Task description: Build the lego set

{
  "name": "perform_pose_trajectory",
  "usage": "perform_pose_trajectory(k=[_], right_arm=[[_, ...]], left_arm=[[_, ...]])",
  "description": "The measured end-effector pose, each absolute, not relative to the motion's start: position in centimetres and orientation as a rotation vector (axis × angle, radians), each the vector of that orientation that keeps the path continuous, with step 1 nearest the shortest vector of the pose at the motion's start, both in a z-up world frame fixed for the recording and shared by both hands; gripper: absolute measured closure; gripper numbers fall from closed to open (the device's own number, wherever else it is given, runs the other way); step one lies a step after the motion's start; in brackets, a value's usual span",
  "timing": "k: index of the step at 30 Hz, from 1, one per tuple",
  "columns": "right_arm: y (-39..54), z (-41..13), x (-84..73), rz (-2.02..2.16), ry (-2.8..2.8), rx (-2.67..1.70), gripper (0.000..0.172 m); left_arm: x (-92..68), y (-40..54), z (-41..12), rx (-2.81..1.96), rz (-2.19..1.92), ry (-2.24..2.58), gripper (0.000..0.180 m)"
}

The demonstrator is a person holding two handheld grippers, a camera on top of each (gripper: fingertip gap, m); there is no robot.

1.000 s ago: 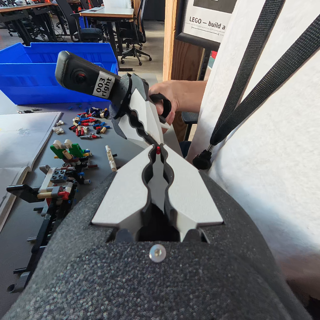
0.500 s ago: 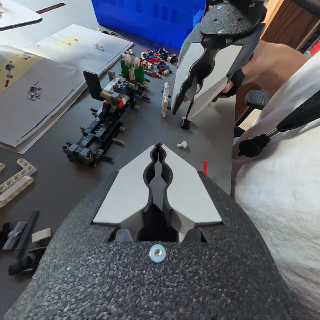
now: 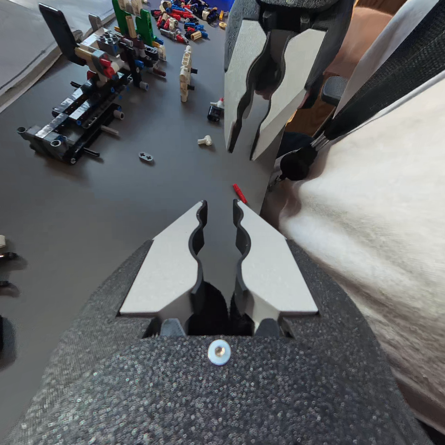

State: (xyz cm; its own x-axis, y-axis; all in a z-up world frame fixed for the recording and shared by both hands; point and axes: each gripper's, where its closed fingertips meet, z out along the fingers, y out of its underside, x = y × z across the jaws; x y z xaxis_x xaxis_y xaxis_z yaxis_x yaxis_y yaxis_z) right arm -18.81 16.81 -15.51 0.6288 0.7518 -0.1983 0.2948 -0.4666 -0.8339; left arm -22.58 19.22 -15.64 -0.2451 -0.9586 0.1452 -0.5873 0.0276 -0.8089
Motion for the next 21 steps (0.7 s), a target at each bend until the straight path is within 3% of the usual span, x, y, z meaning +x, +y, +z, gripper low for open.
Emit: perform_pose_trajectory(k=[1,7,13,21], right_arm=[[16.7,-16.3,-19.3,0.694,-0.881,-2.069,0.153],[16.8,-17.8,-20.1,0.616,-1.034,-2.100,0.153],[16.7,-17.0,-18.9,0.617,-0.950,-2.094,0.155],[17.4,-17.0,-16.6,0.505,-0.791,-2.114,0.158]], left_arm=[[-22.3,18.5,-15.8,-1.567,-1.126,1.873,0.161],[-21.0,16.0,-18.1,-1.577,-1.031,1.923,0.160],[-20.2,15.4,-18.9,-1.571,-0.943,1.942,0.179],[-19.7,16.9,-18.9,-1.595,-0.891,1.942,0.178]])
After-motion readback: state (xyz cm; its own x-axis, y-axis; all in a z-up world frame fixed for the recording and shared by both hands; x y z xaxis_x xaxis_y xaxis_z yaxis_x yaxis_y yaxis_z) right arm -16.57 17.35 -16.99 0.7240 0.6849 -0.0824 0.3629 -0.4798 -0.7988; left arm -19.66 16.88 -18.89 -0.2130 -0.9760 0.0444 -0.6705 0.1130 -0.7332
